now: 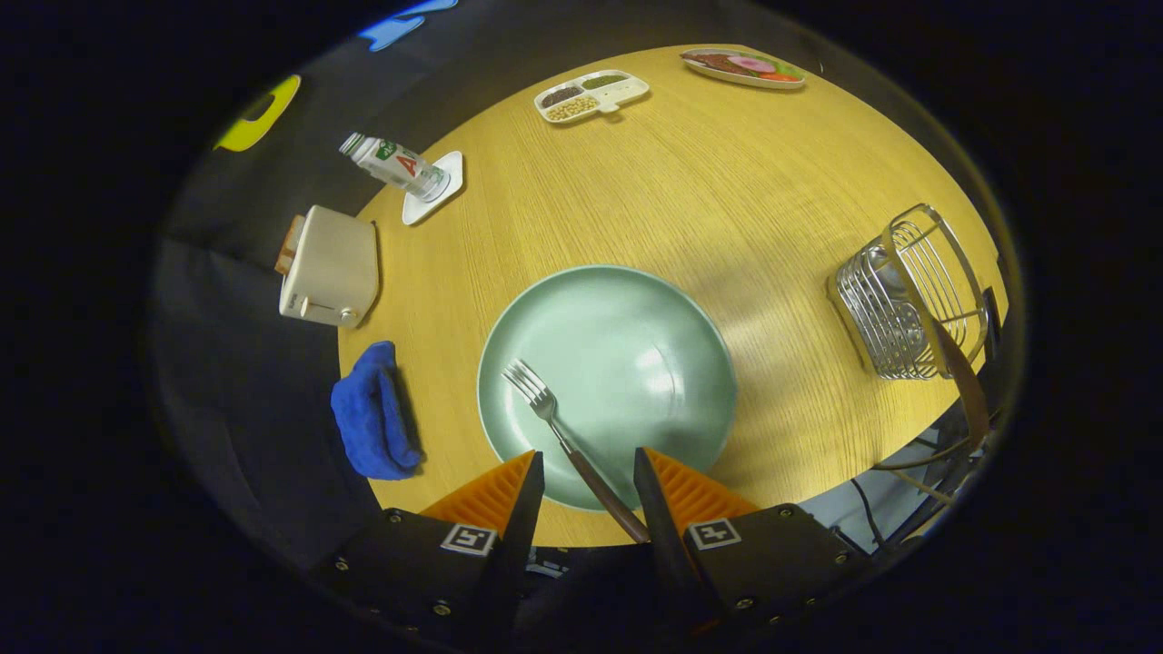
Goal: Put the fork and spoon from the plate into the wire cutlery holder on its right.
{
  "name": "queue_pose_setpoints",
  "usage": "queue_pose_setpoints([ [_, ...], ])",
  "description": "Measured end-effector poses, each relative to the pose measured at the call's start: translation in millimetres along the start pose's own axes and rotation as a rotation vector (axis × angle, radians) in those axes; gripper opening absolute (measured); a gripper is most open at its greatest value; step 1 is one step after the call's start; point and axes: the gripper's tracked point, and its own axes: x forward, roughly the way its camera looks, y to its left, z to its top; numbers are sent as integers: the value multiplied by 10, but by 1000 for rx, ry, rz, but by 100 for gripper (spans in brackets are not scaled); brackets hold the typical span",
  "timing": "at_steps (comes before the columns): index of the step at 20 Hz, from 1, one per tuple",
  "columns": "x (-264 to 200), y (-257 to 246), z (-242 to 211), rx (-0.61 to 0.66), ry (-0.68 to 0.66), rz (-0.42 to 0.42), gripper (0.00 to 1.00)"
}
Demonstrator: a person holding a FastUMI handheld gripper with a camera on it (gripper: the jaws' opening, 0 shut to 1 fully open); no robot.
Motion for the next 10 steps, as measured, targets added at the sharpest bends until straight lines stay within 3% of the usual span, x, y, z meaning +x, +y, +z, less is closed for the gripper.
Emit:
queue_pose_setpoints([
  [10, 330, -36, -235, -119, 128, -84, 62],
])
